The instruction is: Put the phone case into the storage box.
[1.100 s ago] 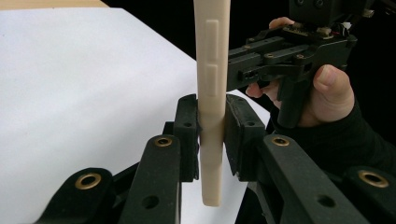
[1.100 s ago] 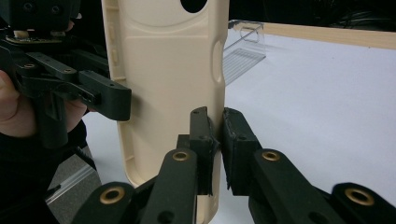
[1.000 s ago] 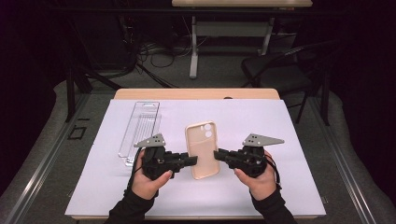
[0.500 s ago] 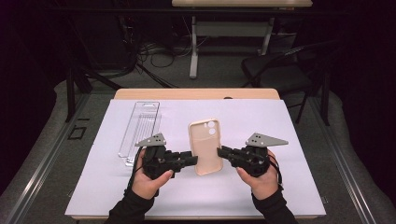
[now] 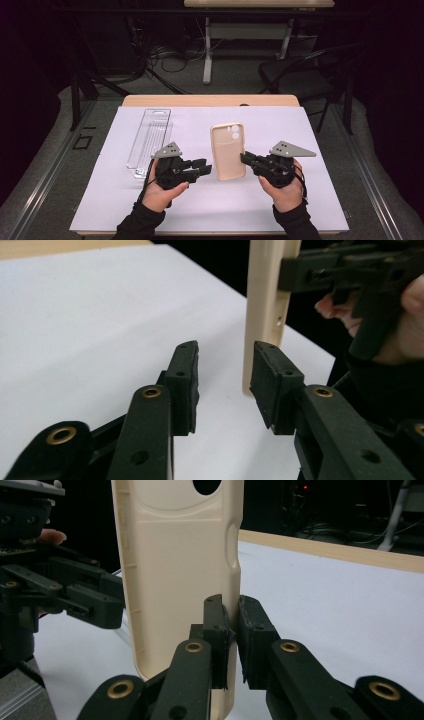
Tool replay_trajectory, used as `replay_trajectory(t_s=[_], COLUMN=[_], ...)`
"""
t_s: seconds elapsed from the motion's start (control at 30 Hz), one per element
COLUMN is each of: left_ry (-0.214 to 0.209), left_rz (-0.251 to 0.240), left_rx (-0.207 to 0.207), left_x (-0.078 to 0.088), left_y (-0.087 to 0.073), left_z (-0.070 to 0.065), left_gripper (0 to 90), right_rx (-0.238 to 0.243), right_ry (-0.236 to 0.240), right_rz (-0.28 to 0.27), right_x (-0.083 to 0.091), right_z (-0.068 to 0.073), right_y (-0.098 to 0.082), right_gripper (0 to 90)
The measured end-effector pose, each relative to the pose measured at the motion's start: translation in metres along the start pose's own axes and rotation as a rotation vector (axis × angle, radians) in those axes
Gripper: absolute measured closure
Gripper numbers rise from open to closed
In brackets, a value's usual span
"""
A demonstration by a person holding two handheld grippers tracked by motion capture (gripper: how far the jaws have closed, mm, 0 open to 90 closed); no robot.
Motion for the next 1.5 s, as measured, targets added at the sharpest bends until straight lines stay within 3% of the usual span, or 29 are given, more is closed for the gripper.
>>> replay_trajectory(t_s=[0.3, 0.4, 0.53, 0.6, 0.7, 0.77, 0.87, 1.07, 1.23, 1.4, 1.5], left_ry=[0.038, 0.091, 0.118, 0.162, 0.17, 0.208, 0.205, 0.208, 0.243, 0.259, 0.282], left_rz=[0.057, 0.065, 0.096, 0.091, 0.093, 0.092, 0.092, 0.039, 0.009, 0.0, 0.014], left_rx=[-0.011, -0.027, -0.042, -0.062, -0.059, -0.074, -0.045, -0.06, -0.068, -0.066, -0.09], left_x=[-0.007, -0.008, -0.01, -0.01, -0.01, -0.009, -0.006, 0.003, 0.014, 0.023, 0.024], left_y=[-0.002, -0.003, -0.005, -0.005, -0.005, -0.004, -0.004, 0.001, 0.005, 0.01, 0.014], left_z=[0.007, 0.011, 0.015, 0.017, 0.019, 0.021, 0.024, 0.028, 0.034, 0.037, 0.038], left_gripper=[54.2, 52.8, 51.2, 51.1, 51.8, 51.0, 53.0, 53.1, 49.4, 47.6, 46.4], right_rx=[-0.017, -0.012, -0.011, -0.01, -0.01, -0.004, -0.009, -0.002, -0.004, 0.016, 0.021], right_ry=[-0.051, -0.066, -0.076, -0.079, -0.084, -0.088, -0.094, -0.108, -0.115, -0.15, -0.171], right_rz=[-0.015, -0.03, -0.027, -0.027, -0.024, -0.02, -0.019, -0.013, 0.001, 0.018, 0.008], right_x=[0.006, 0.006, 0.006, 0.006, 0.005, 0.005, 0.003, -0.002, -0.011, -0.022, -0.029], right_z=[-0.008, -0.011, -0.012, -0.013, -0.013, -0.013, -0.012, -0.012, -0.008, -0.005, -0.006], right_y=[0.001, 0.001, 0.0, 0.0, -0.001, -0.001, -0.003, -0.006, -0.012, -0.014, -0.009], right_gripper=[83.9, 83.9, 83.9, 83.8, 83.9, 83.8, 83.8, 83.8, 83.8, 83.8, 83.8])
Point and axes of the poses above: each handheld gripper's, and its own axes: x roughly backward along the jaws, y roughly out of its top, z roughly to its left, the point moved 4 cm from there along -x, roughly forward along the jaws, and after that the axes turned 6 degrees about z, right-handed, at the moved point
